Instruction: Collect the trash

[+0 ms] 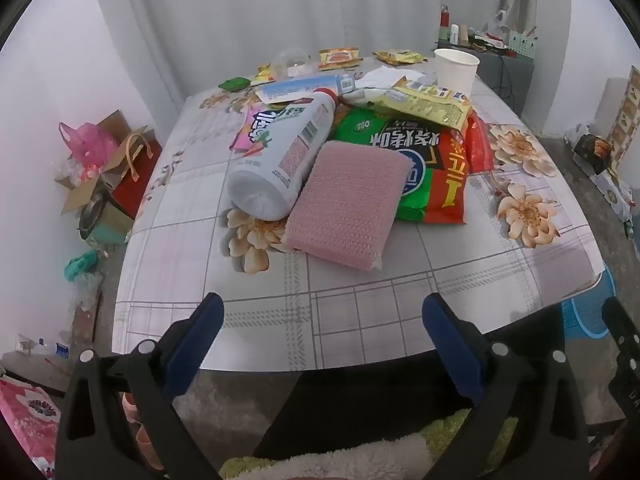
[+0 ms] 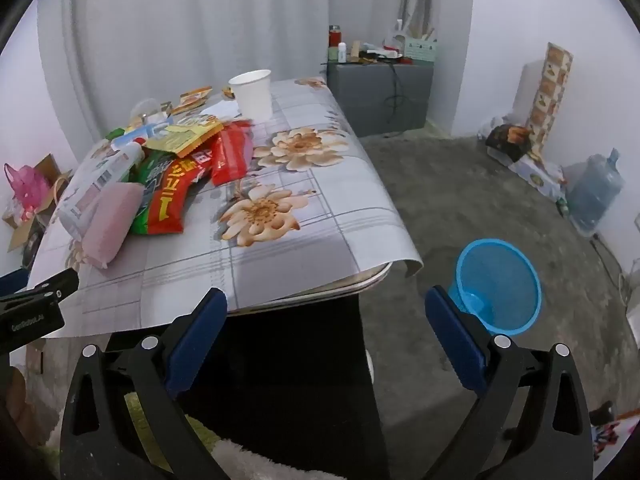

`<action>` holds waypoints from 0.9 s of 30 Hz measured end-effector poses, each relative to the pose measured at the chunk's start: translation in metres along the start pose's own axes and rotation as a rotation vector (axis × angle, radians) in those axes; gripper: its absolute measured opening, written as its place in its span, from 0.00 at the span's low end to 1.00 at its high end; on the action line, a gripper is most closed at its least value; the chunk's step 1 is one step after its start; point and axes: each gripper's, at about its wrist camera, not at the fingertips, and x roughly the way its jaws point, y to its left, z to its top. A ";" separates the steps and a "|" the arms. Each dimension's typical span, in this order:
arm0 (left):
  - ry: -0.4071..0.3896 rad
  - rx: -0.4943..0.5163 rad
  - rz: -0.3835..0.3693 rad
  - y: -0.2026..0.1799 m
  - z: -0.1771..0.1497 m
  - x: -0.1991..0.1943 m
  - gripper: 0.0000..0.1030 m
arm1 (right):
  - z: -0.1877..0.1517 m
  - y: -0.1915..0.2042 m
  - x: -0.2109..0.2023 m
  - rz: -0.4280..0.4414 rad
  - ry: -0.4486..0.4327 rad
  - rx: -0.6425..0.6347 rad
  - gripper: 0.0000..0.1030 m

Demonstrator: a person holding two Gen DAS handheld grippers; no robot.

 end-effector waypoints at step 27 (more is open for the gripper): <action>-0.015 -0.007 -0.017 -0.004 0.002 -0.006 0.94 | 0.008 -0.010 -0.005 0.006 -0.001 0.005 0.92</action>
